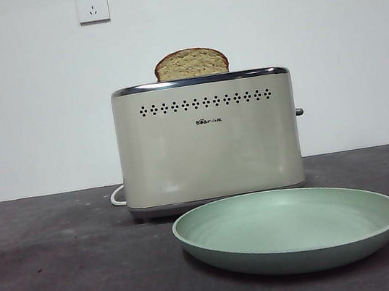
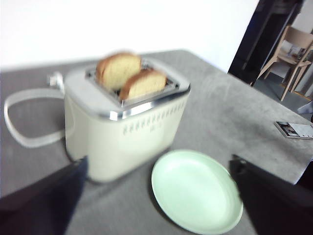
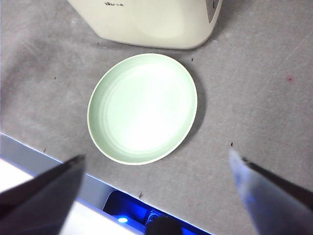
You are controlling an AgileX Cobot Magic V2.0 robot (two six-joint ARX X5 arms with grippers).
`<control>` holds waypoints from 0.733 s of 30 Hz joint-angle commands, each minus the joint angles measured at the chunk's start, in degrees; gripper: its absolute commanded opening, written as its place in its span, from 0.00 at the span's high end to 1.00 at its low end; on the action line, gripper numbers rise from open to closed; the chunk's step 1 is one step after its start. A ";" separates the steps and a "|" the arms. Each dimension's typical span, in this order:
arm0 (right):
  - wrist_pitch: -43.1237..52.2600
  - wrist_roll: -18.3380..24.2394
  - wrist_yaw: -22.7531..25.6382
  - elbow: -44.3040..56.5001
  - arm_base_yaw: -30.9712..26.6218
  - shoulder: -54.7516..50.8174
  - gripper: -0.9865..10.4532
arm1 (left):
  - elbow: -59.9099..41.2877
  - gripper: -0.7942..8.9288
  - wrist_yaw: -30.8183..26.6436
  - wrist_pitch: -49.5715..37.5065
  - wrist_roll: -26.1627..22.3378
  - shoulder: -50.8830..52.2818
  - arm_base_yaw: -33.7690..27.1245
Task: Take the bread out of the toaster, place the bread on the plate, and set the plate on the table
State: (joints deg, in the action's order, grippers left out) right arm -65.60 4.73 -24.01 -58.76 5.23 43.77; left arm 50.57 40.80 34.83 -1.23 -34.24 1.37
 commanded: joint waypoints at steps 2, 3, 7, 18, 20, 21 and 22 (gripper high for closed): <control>0.17 -0.42 -0.09 -0.02 0.13 0.37 0.36 | 4.68 0.30 0.17 -0.57 -5.75 -5.35 2.51; 0.17 -0.42 -0.09 -0.02 0.13 0.48 0.36 | 6.08 0.30 0.15 -0.59 -6.73 -7.08 3.28; 0.17 -0.39 -0.09 -0.02 0.13 0.81 0.36 | 12.20 0.30 -0.26 -2.86 -9.81 -15.82 7.30; 0.20 -0.37 -0.09 -0.02 0.13 0.94 0.36 | 23.04 0.30 -4.87 -16.24 -16.22 -39.91 18.49; 0.17 -0.39 -0.07 -0.02 0.13 0.92 0.36 | 24.24 0.30 -6.27 -17.70 -17.44 -43.69 19.80; 0.17 -0.39 -0.07 -0.02 0.13 0.92 0.36 | 24.94 0.30 -6.67 -18.51 -17.92 -46.01 20.48; 0.17 -0.39 -0.07 -0.02 0.13 0.94 0.36 | 25.40 0.30 -6.69 -18.93 -18.36 -47.56 20.92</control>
State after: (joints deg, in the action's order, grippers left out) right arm -65.63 4.40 -24.03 -58.76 5.23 44.71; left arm 75.70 34.20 16.53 -17.41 -80.23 21.87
